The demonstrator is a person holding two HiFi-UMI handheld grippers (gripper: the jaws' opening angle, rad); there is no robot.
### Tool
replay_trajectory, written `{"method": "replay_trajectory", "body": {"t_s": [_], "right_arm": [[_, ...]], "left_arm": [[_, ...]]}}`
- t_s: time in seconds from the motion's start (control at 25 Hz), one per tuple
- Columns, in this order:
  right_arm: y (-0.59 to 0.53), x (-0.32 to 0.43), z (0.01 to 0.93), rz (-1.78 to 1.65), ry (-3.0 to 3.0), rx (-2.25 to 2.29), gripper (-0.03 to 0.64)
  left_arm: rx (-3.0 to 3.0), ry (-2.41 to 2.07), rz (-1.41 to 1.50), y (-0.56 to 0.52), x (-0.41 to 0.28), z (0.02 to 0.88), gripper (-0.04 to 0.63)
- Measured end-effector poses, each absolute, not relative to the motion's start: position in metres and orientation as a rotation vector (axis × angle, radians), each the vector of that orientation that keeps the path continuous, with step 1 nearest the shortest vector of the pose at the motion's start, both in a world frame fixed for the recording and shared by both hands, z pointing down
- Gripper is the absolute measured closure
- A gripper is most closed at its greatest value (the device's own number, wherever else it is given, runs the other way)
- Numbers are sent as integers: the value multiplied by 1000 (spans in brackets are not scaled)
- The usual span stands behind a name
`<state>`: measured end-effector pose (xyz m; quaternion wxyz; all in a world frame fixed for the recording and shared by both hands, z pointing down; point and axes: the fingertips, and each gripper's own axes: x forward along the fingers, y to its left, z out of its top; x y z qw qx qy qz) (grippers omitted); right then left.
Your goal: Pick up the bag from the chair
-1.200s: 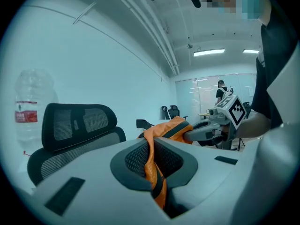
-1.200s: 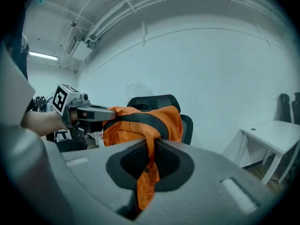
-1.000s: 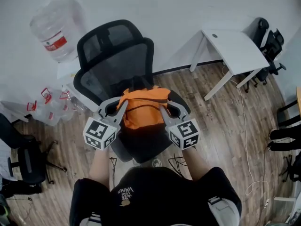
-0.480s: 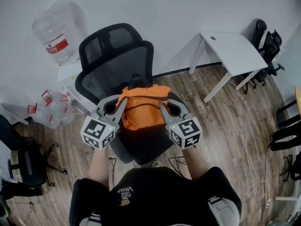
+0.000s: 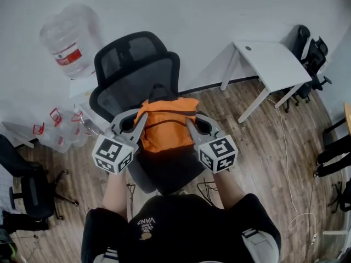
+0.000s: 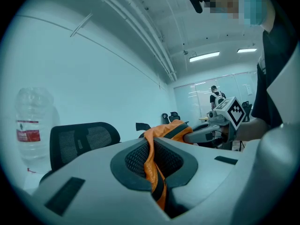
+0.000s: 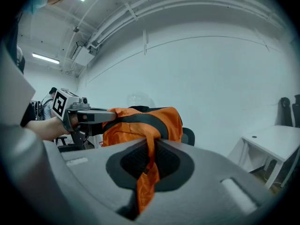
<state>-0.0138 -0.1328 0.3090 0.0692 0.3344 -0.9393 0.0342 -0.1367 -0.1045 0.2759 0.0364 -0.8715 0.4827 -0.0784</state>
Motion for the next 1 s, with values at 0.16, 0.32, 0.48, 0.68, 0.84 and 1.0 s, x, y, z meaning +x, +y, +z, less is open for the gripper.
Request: {"method": "replay_trajectory", "body": {"t_s": [0.16,0.32,0.48,0.68,0.84,1.0], "right_arm": [[-135,-16,304,92,-2832,1005,606],[-138,-15,299,90,-2841,999,606],[-140,-17,299,93,-2847,998,606],[-140,-19,300,89,-2847,994,606],[-142,-21,300,86,-2844,991,606],[-140,-19,300,82,-2843,995,606]], "left_arm": [[-2666,1482,-232,-106,-138,270,574],[-2660,1485,-225,-107,-138,265,574],[-2656,1485,-228,-109,-139,265,574],[-2655,1486,-231,-109,-140,265,574],[-2656,1486,-231,-111,-143,267,575],[-2658,1482,-230,-109,-141,266,575]]}}
